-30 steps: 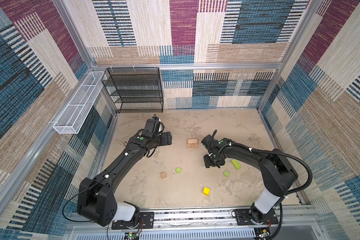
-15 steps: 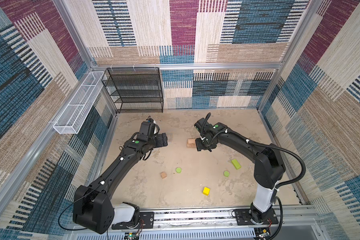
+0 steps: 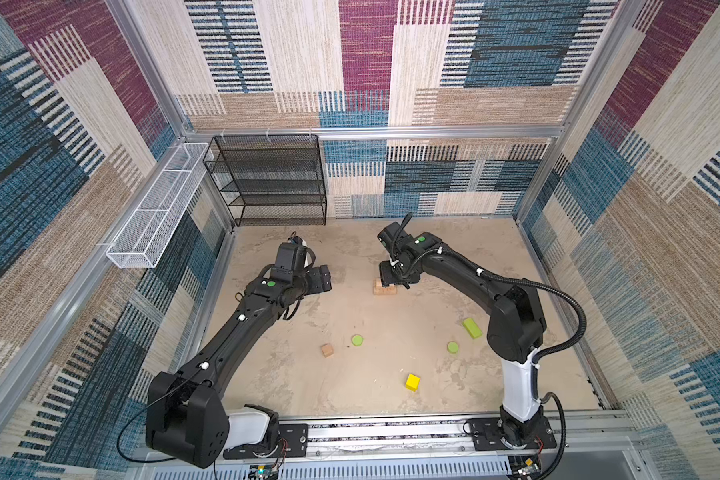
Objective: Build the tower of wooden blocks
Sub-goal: 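Lift the yellow block with the right gripper and carry it over the stack, then lower the yellow block onto the cutout wooden block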
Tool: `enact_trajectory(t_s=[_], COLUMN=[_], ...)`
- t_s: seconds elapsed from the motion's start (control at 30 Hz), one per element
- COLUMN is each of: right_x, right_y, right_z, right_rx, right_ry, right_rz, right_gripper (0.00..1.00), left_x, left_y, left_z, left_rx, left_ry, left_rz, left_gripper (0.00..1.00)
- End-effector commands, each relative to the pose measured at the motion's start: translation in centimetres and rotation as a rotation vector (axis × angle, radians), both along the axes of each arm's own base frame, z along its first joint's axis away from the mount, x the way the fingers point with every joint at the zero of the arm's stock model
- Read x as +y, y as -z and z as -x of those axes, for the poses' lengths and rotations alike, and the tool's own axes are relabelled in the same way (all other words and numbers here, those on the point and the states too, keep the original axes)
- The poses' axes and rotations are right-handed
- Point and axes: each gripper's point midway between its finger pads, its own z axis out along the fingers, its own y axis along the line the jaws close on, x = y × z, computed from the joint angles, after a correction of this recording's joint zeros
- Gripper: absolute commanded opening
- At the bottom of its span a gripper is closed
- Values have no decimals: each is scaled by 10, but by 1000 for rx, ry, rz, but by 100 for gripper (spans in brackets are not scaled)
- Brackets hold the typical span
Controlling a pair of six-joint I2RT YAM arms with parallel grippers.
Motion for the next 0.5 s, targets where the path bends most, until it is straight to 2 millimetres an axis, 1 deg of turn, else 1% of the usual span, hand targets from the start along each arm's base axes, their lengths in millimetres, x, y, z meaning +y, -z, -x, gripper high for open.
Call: enact_trajectory(t_s=[0.0, 0.17, 0.37, 0.47], right_x=[10, 8, 5, 7], right_y=[-5, 0, 11, 12], right_z=[-8, -13, -16, -19], right_rx=[-25, -22, -2, -4], right_ry=[27, 37, 52, 56], right_rz=[-52, -25, 14, 17], right_gripper=[59, 59, 60, 60], left_x=[2, 4, 5, 5], left_y=[-6, -8, -9, -10], left_z=[0, 3, 4, 4], left_rx=[-24, -31, -33, -36], left_ry=[8, 7, 6, 5], left_rz=[-16, -17, -15, -19], left_gripper=[89, 89, 89, 89])
